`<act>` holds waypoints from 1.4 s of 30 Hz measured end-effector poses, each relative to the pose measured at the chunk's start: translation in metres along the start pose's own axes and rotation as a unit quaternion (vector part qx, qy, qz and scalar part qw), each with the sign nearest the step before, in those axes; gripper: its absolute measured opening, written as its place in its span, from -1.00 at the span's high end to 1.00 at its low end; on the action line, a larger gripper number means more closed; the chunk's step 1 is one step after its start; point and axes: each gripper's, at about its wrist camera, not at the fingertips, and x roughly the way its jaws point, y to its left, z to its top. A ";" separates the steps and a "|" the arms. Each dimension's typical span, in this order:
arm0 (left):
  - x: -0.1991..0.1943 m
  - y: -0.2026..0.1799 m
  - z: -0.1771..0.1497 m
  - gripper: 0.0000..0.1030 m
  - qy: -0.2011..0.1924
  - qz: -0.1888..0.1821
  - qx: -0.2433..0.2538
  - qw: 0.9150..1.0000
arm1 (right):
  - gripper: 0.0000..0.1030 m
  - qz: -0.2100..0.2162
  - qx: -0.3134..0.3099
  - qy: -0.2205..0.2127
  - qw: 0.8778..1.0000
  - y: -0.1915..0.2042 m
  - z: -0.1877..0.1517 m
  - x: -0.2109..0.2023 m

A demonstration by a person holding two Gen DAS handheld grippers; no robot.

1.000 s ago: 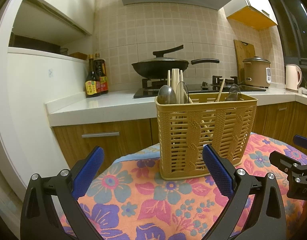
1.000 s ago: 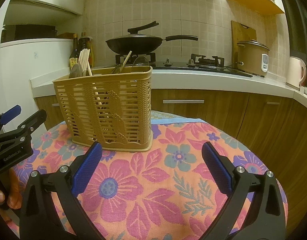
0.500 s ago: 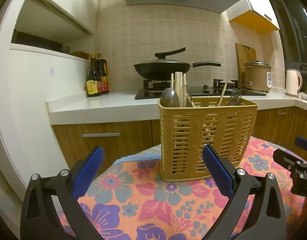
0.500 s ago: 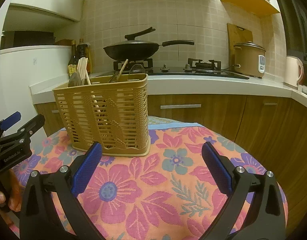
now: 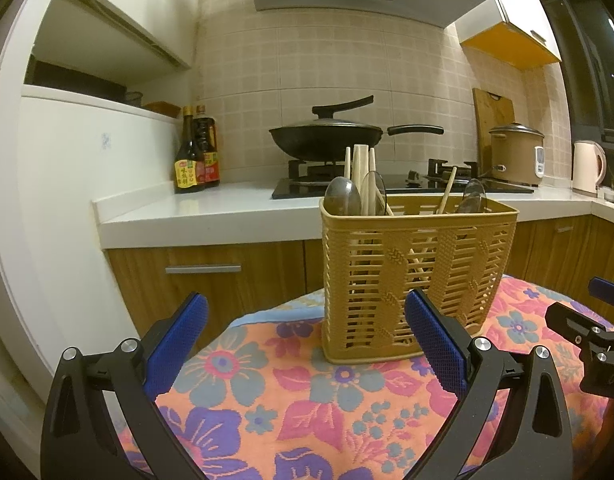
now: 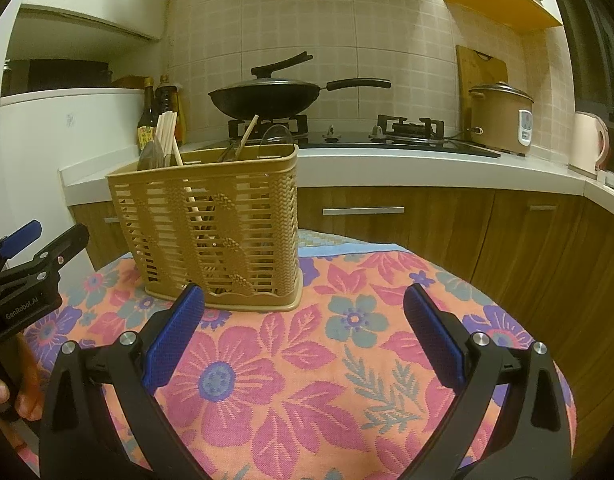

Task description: Organize utensils

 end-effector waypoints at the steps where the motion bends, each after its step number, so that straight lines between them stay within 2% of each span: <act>1: 0.000 0.001 0.000 -0.85 0.000 -0.001 0.000 1.000 | -0.84 0.000 -0.001 0.000 1.000 0.000 0.000 0.000; 42: 0.001 0.000 0.000 -0.85 0.002 0.000 0.005 1.000 | -0.84 0.000 -0.006 -0.001 1.000 0.003 -0.001 0.000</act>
